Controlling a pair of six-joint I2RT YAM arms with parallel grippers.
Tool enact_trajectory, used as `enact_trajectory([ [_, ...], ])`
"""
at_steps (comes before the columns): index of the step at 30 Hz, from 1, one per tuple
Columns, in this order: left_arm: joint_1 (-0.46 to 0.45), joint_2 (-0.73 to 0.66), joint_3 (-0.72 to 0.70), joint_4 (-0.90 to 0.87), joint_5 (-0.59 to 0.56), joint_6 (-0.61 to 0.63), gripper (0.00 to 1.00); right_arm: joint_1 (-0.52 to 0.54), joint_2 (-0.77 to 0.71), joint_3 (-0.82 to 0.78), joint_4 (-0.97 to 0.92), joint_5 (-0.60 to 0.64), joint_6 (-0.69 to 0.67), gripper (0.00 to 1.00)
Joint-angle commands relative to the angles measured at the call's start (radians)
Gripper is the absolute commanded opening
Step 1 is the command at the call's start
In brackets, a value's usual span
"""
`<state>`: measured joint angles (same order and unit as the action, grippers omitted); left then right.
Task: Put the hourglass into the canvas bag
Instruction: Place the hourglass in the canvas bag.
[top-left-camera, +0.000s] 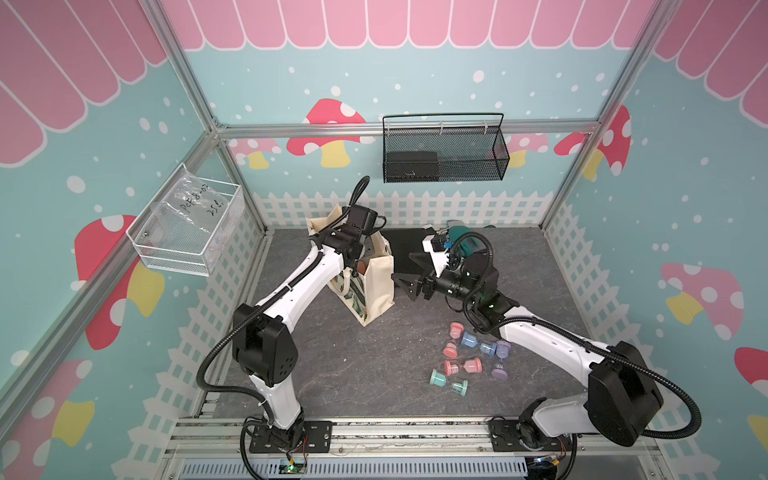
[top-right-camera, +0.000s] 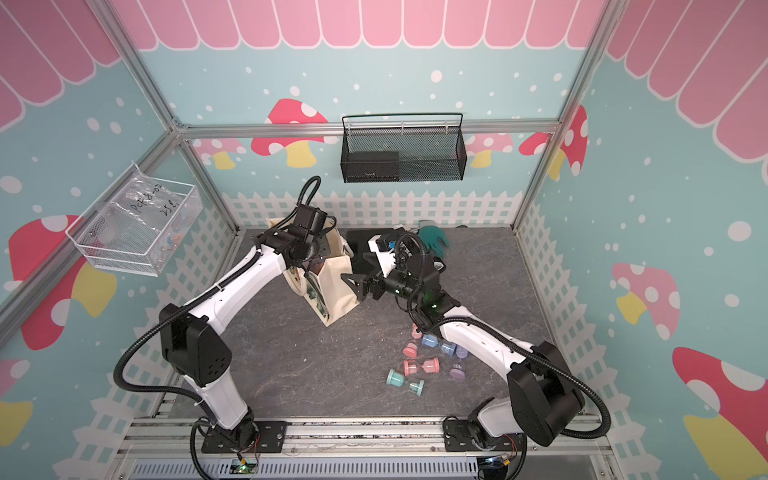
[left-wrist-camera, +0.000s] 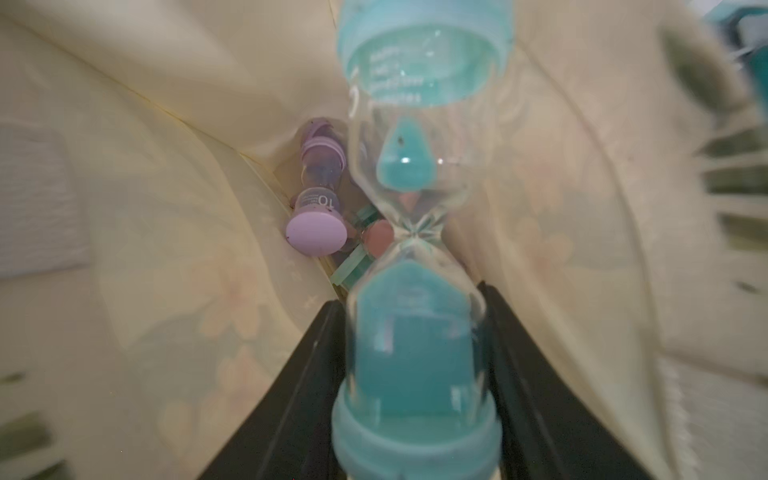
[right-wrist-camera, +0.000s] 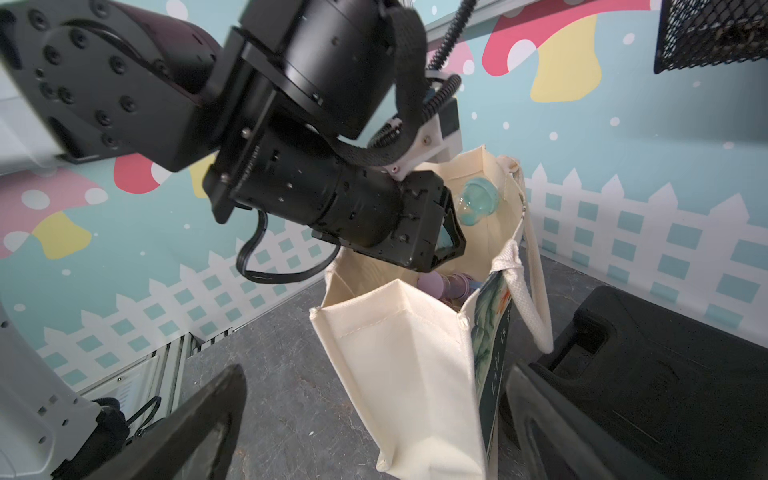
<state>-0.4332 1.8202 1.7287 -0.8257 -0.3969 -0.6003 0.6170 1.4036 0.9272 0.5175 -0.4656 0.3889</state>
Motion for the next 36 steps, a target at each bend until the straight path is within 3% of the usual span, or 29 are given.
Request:
enact_trajectory([
  [1,0.008,0.038,0.023,-0.045,-0.01,-0.041,0.17,0.006,0.022,0.028,-0.009,-0.013,-0.018,1.0],
  [14,0.007,0.165,0.045,-0.083,-0.018,-0.051,0.35,0.006,0.021,0.021,-0.027,0.039,-0.033,0.99],
  [36,0.002,0.102,0.078,-0.102,-0.031,-0.029,0.6,0.006,-0.048,-0.008,-0.042,0.114,-0.041,1.0],
])
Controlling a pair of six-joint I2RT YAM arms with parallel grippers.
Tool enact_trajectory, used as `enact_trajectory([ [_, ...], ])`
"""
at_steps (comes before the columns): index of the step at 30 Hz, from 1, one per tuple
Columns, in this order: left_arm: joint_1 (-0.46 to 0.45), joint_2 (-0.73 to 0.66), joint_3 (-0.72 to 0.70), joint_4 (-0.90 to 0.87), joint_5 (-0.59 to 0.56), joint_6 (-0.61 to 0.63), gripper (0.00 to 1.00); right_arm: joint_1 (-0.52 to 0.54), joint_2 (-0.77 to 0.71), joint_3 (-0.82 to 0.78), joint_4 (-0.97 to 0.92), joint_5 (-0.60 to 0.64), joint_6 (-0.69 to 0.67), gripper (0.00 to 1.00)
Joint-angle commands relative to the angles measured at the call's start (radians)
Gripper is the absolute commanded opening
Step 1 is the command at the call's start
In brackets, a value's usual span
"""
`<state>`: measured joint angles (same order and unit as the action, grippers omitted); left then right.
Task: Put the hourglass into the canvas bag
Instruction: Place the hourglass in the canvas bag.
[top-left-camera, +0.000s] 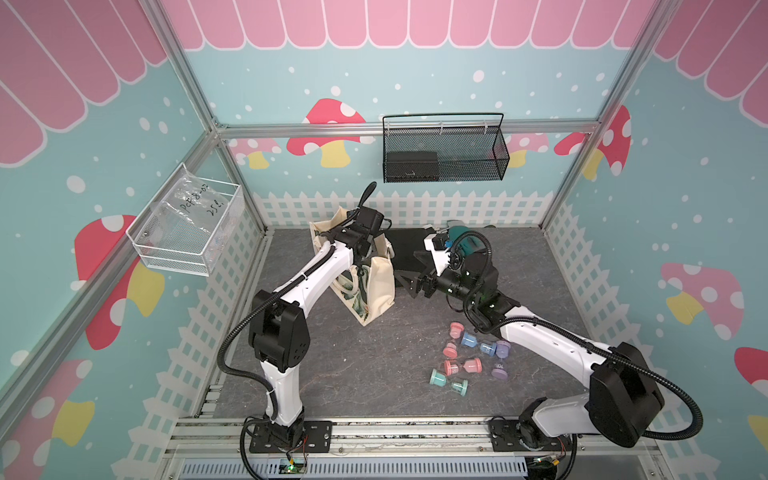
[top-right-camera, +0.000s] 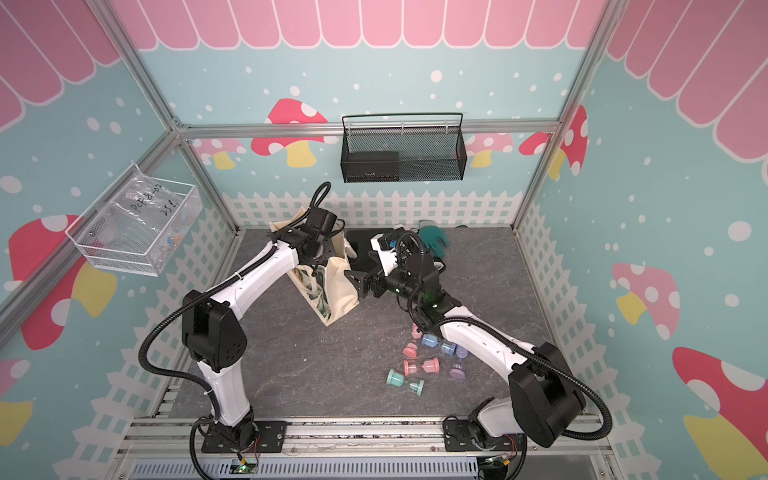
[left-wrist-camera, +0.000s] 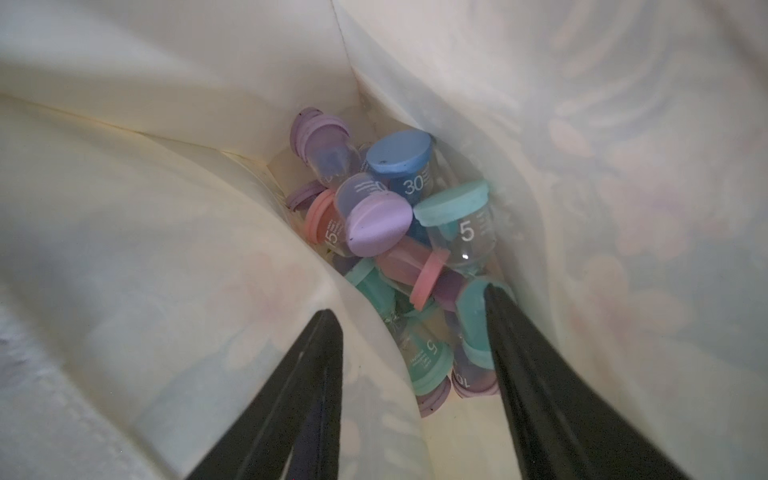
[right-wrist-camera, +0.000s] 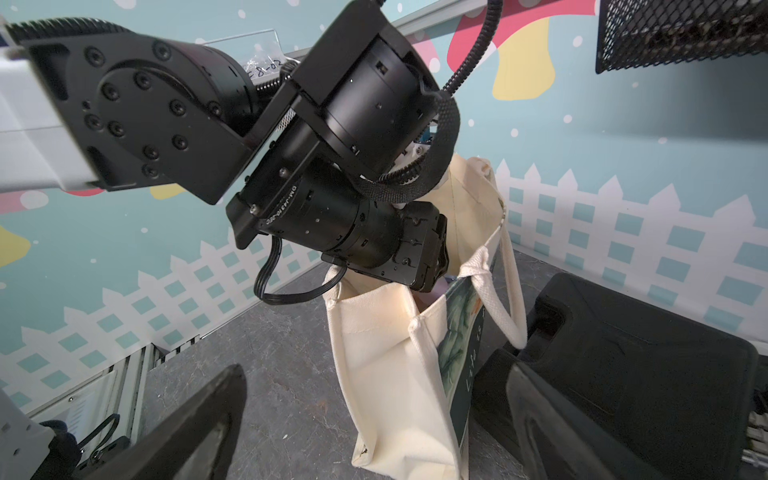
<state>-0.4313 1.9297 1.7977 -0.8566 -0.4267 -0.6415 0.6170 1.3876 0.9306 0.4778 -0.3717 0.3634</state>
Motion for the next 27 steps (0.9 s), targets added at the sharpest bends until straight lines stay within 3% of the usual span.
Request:
enact_trajectory([
  [1,0.0,-0.013,0.012,-0.071,-0.003,0.018,0.6,0.007,-0.035,-0.013,-0.004,0.022,-0.014,1.0],
  [19,-0.019,-0.187,0.037,-0.01,0.038,0.05,0.65,0.004,-0.129,-0.035,-0.088,0.133,-0.002,0.99],
  [27,-0.071,-0.32,-0.053,0.118,0.084,0.157,0.64,0.002,-0.181,-0.023,-0.197,0.204,0.011,1.0],
])
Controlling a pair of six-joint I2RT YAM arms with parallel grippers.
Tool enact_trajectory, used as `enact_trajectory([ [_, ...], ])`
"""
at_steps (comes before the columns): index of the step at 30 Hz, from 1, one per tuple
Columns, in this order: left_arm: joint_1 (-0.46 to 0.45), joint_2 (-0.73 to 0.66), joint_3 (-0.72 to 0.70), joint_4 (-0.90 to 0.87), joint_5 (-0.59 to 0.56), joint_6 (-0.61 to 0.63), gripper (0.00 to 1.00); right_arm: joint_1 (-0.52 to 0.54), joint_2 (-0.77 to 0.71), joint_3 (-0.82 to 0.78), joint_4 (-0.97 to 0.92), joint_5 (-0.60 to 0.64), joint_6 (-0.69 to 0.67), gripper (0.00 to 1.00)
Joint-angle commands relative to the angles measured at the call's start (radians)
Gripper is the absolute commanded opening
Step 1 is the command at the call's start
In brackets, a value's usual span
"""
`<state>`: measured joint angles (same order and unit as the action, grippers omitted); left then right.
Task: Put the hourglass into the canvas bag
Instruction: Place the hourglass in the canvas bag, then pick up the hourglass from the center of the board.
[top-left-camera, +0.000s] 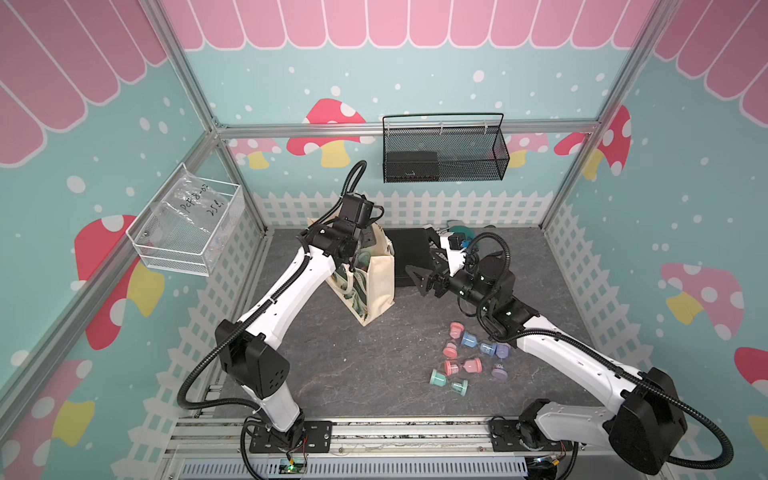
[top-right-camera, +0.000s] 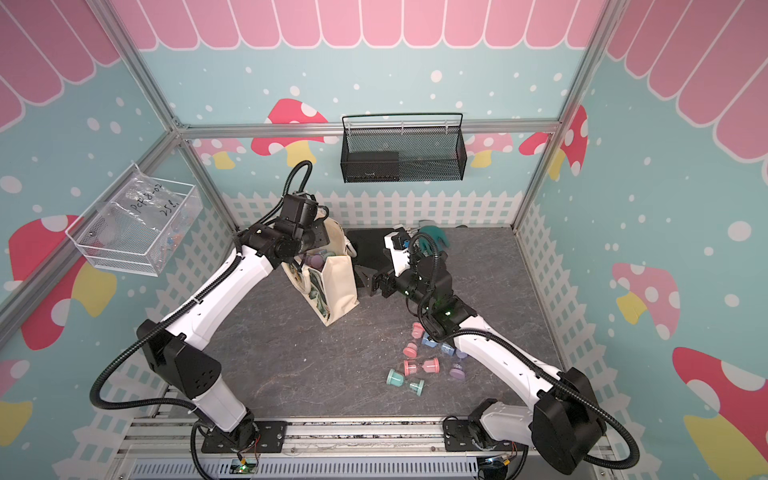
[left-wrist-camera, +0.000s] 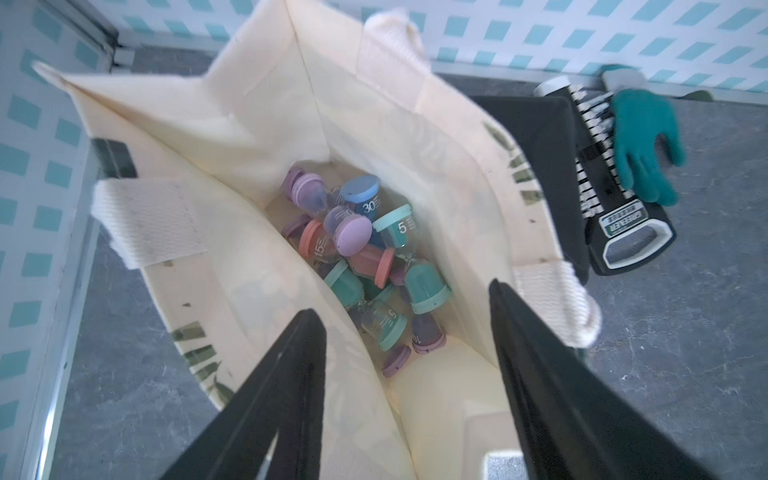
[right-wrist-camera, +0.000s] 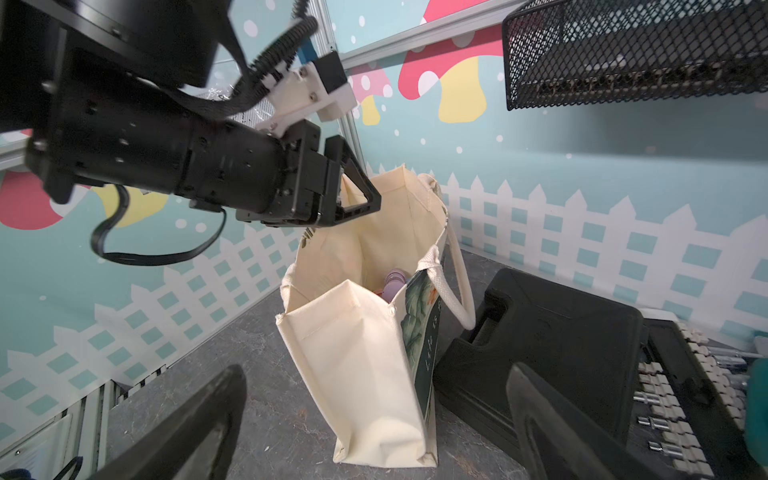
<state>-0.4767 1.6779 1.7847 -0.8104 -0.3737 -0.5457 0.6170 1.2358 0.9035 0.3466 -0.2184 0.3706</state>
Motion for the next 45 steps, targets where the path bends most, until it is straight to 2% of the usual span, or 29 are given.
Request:
enact_trajectory([
  [1,-0.036,-0.087,-0.058,0.087,0.022,0.073,0.64,0.002,-0.036,0.002,-0.081,0.065,0.002,1.0],
  [4,-0.068,-0.154,-0.125,0.142,0.013,0.105,0.64,0.001,-0.062,-0.005,-0.142,0.105,0.004,1.0],
  [11,-0.145,-0.316,-0.323,0.289,0.124,0.182,0.65,-0.003,-0.137,-0.027,-0.306,0.136,0.018,1.0],
  [20,-0.273,-0.396,-0.471,0.28,0.178,0.124,0.65,-0.006,-0.221,-0.094,-0.519,0.2,0.068,1.0],
  [24,-0.338,-0.396,-0.515,0.275,0.161,0.085,0.65,-0.006,-0.258,-0.135,-0.569,0.2,0.118,1.0],
  [29,-0.425,-0.336,-0.556,0.298,0.203,0.024,0.66,-0.006,-0.299,-0.168,-0.653,0.199,0.187,1.0],
  [34,-0.465,-0.22,-0.56,0.31,0.266,-0.014,0.67,-0.006,-0.347,-0.189,-0.759,0.231,0.262,1.0],
  [45,-0.547,0.054,-0.456,0.312,0.335,-0.046,0.67,-0.004,-0.411,-0.182,-1.005,0.361,0.427,1.0],
])
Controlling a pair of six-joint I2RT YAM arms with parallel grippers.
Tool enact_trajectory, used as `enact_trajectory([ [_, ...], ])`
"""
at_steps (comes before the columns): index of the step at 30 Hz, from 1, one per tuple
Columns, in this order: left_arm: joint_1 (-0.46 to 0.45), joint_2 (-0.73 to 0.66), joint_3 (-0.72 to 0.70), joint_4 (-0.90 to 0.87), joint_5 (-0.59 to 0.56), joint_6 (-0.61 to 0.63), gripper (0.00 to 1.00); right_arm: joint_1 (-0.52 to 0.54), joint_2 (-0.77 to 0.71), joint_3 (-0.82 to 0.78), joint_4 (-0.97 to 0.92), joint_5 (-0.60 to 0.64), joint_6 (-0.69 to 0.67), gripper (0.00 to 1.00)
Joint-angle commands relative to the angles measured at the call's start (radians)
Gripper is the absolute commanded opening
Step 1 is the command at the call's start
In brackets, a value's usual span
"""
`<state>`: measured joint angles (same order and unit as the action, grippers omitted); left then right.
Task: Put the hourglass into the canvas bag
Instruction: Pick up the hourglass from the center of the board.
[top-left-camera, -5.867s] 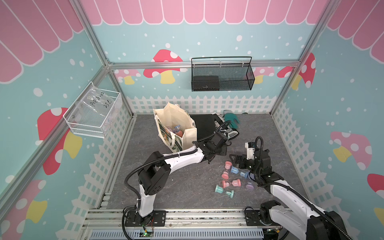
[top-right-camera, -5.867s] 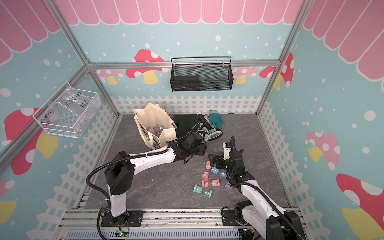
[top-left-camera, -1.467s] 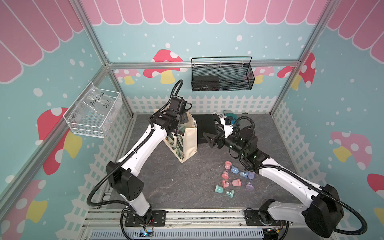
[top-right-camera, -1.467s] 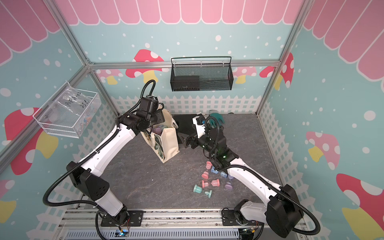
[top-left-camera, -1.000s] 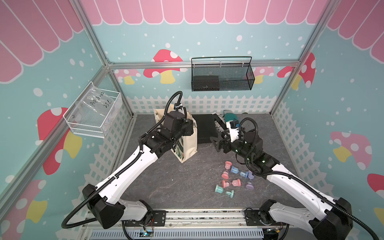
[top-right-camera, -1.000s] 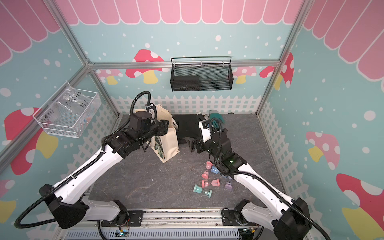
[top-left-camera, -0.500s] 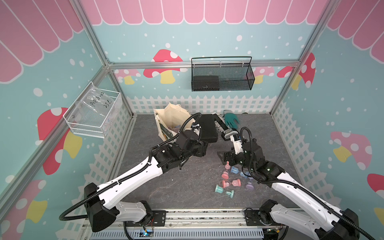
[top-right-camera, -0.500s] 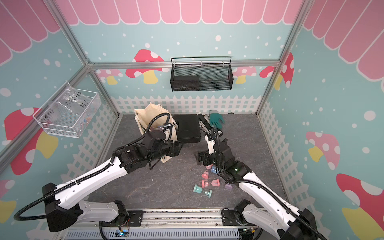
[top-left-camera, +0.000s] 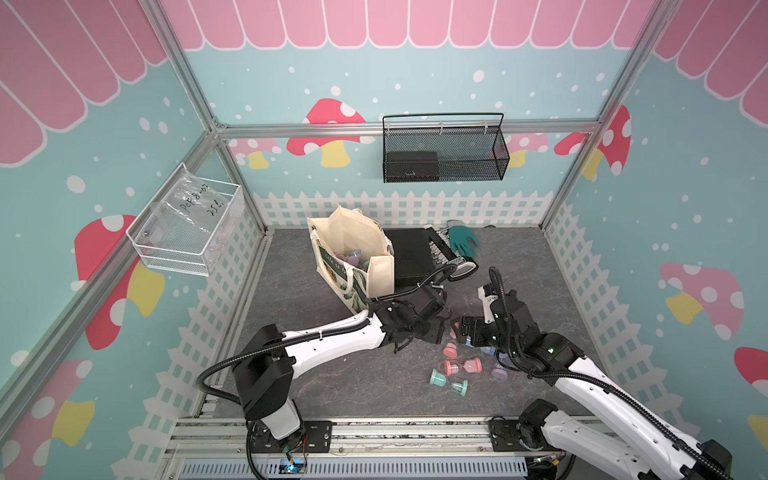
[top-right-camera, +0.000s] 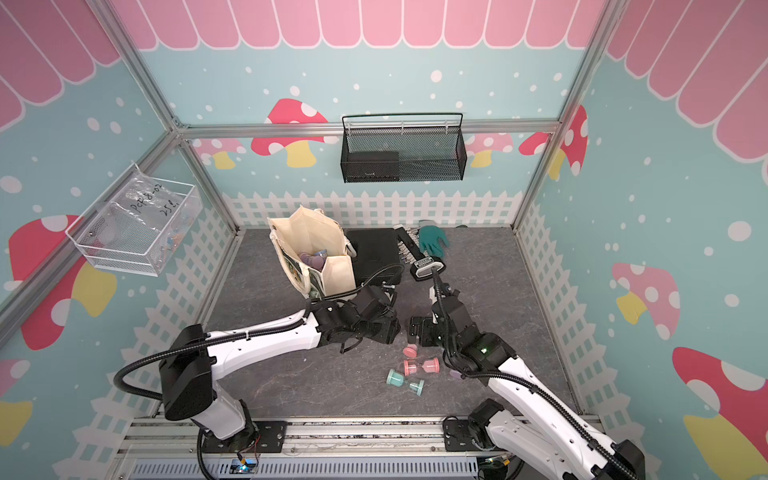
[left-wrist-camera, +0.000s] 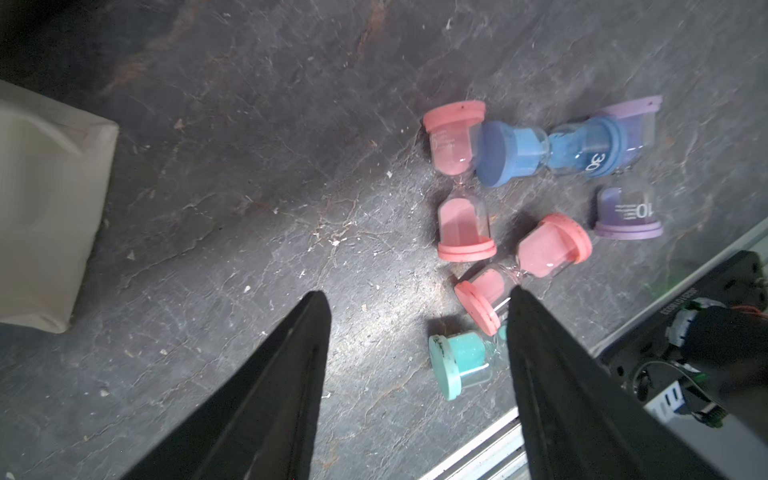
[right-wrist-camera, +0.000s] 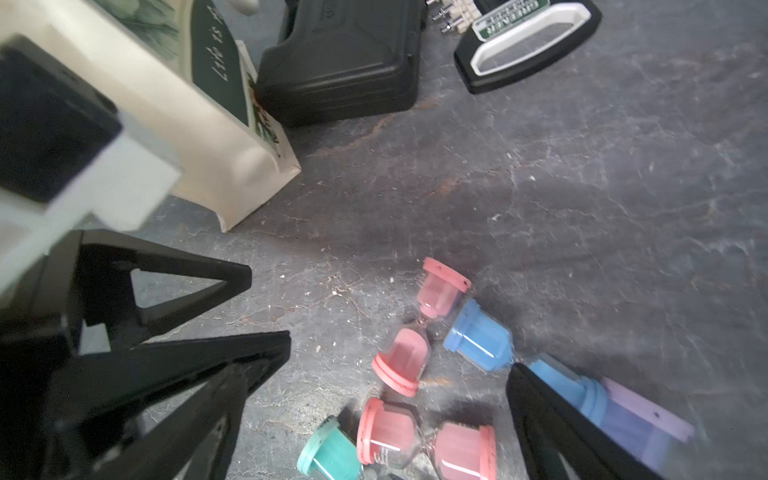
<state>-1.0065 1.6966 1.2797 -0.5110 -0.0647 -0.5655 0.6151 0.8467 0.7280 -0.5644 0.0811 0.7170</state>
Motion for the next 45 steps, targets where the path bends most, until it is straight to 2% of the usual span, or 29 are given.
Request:
enact_trajectory([
  [1,-0.023,0.061,0.06,0.012,0.023,-0.032,0.67,-0.003,-0.027,-0.01,-0.099,0.063,0.09,1.0],
  [8,-0.049,0.199,0.131,0.012,0.022,-0.047,0.68,-0.003,-0.008,-0.055,-0.126,0.076,0.149,1.0],
  [20,-0.086,0.288,0.148,0.01,0.059,-0.09,0.66,-0.004,-0.069,-0.099,-0.166,0.145,0.213,0.99],
  [35,-0.093,0.363,0.186,-0.135,-0.179,-0.131,0.59,-0.003,-0.079,-0.122,-0.136,0.144,0.223,0.99],
  [45,-0.088,0.392,0.176,-0.03,-0.11,-0.083,0.56,-0.003,-0.052,-0.124,-0.104,0.146,0.204,1.0],
])
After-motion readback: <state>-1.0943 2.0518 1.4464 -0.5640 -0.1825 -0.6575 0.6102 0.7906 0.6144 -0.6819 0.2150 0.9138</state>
